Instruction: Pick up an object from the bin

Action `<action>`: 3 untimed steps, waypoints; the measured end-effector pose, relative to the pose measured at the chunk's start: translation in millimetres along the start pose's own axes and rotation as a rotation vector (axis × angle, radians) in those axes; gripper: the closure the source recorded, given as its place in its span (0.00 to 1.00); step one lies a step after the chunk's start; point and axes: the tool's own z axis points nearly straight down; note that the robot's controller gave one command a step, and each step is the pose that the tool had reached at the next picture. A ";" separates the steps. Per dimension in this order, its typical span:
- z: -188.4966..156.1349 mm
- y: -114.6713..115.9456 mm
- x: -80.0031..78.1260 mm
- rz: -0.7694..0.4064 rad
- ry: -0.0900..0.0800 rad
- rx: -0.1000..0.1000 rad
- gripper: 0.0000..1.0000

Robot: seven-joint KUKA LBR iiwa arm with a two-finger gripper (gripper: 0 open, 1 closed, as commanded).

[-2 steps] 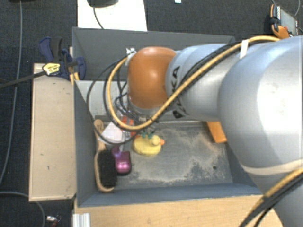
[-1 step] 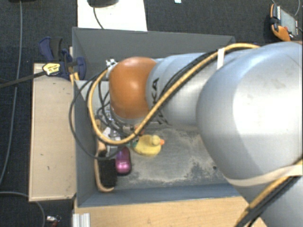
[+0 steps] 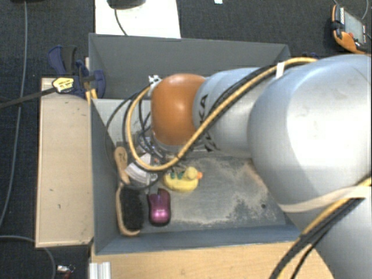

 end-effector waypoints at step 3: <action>0.6 45.8 6.0 -0.006 0.001 0.001 1.00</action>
Offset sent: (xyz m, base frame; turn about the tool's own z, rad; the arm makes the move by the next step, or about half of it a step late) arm -0.0115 -0.0036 0.0005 0.0427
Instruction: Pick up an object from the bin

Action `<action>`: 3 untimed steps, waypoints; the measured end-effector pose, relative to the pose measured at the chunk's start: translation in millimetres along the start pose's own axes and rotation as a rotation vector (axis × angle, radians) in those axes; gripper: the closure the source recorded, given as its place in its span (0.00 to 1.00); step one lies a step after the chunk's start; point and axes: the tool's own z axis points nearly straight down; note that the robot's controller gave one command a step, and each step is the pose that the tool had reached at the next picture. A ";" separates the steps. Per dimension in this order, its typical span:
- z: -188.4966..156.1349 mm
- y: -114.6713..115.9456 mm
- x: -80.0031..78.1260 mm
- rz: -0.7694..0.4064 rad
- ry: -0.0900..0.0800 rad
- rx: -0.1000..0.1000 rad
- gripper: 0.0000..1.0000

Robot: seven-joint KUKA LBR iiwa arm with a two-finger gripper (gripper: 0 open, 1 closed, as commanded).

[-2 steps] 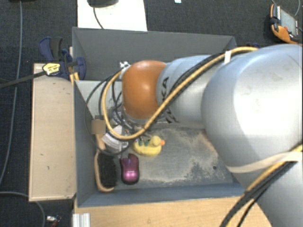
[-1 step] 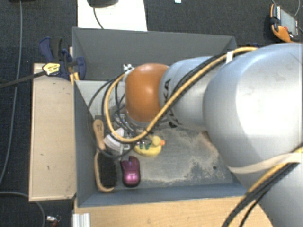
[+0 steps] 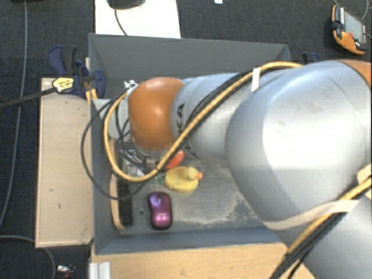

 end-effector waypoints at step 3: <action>-135.7 -35.8 -11.5 -0.042 0.000 0.000 1.00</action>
Offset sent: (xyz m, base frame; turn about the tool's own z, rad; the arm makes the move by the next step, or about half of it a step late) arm 0.0057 -0.0110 0.1448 0.0072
